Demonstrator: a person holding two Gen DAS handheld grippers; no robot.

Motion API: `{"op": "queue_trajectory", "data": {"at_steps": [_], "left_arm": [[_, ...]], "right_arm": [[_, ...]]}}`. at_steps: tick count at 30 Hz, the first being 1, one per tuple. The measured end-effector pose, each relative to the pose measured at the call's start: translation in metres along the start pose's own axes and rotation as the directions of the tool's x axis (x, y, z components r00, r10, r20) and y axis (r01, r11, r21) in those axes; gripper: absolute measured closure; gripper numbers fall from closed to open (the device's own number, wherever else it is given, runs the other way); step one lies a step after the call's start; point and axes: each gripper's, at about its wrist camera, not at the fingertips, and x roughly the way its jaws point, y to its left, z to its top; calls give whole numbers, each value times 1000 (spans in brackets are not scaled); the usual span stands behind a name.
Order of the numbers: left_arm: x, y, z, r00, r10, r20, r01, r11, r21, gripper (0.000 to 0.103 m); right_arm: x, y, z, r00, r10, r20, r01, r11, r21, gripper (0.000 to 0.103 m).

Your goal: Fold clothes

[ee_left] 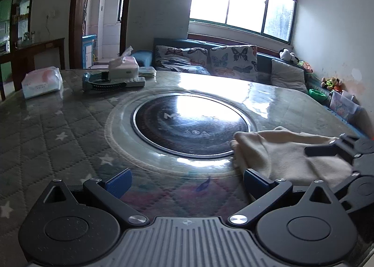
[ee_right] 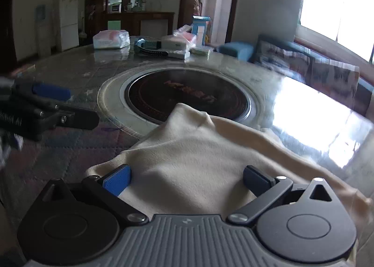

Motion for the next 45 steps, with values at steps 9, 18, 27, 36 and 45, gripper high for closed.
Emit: {"op": "queue_trajectory", "data": {"at_steps": [9, 18, 27, 36, 45], "left_arm": [[4, 1, 2, 1000, 0, -31, -1, 999, -35, 0], [10, 0, 15, 999, 1, -35, -4, 996, -86, 0], [14, -5, 22, 995, -69, -75, 57, 986, -154, 22], [34, -15, 23, 953, -252, -166, 198, 937, -288, 22], [62, -25, 26, 894, -387, -225, 262, 859, -439, 29]], "right_arm": [[-2, 15, -1, 999, 33, 17, -32, 998, -55, 0], [-38, 19, 6, 992, 117, 53, -110, 986, -125, 4], [-28, 57, -2, 981, 184, -61, -194, 941, -277, 52], [-40, 38, 4, 973, 230, -19, -230, 964, -137, 94], [-64, 6, 14, 962, 264, 73, -264, 964, -9, 95]]}}
